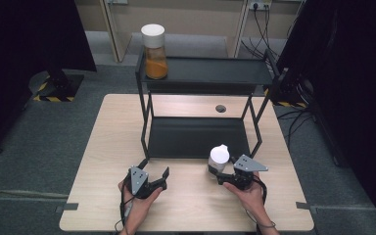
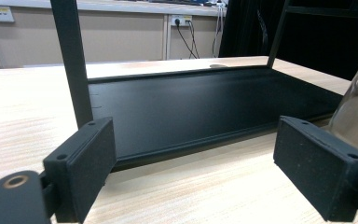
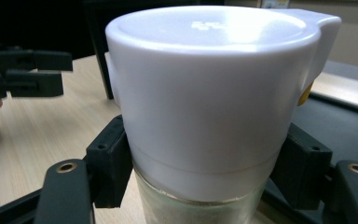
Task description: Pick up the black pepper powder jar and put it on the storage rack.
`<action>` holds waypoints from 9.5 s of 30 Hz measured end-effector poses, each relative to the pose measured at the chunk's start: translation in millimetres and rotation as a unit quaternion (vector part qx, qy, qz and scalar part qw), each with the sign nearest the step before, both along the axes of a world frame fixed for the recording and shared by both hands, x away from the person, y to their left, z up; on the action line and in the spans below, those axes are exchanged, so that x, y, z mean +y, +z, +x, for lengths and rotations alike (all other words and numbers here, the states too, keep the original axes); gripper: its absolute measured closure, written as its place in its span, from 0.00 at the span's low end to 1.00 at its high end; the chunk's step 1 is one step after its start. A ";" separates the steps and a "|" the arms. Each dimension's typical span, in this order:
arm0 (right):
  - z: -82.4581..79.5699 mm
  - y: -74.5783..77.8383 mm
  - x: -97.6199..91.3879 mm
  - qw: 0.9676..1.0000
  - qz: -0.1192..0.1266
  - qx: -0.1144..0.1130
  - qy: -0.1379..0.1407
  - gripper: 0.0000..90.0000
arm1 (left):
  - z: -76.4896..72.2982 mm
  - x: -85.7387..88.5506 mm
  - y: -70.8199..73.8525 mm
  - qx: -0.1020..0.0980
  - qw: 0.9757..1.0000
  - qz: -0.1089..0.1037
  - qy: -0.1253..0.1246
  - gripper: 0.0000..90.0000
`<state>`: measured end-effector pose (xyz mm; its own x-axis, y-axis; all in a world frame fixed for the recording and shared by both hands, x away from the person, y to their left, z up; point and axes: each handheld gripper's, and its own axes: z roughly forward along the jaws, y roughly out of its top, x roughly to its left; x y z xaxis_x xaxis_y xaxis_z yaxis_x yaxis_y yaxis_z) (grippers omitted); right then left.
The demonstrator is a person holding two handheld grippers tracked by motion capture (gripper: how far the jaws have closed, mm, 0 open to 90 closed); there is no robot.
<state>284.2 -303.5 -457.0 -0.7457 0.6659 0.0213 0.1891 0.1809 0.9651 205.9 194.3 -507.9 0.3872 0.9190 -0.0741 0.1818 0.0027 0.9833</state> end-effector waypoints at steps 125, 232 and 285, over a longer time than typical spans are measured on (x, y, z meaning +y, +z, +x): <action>46.6 205.0 -5.9 0.969 0.100 -0.167 -0.152 0.34 | -0.1 -1.0 0.3 0.000 1.000 0.002 0.001 0.14; 88.5 221.1 0.4 0.973 0.075 -0.122 -0.184 0.08 | 0.2 -0.8 0.6 0.000 1.000 0.004 0.000 0.14; 35.4 170.2 -11.2 0.984 0.047 -0.112 -0.129 0.06 | -0.3 -1.5 0.1 -0.001 1.000 0.002 0.001 0.14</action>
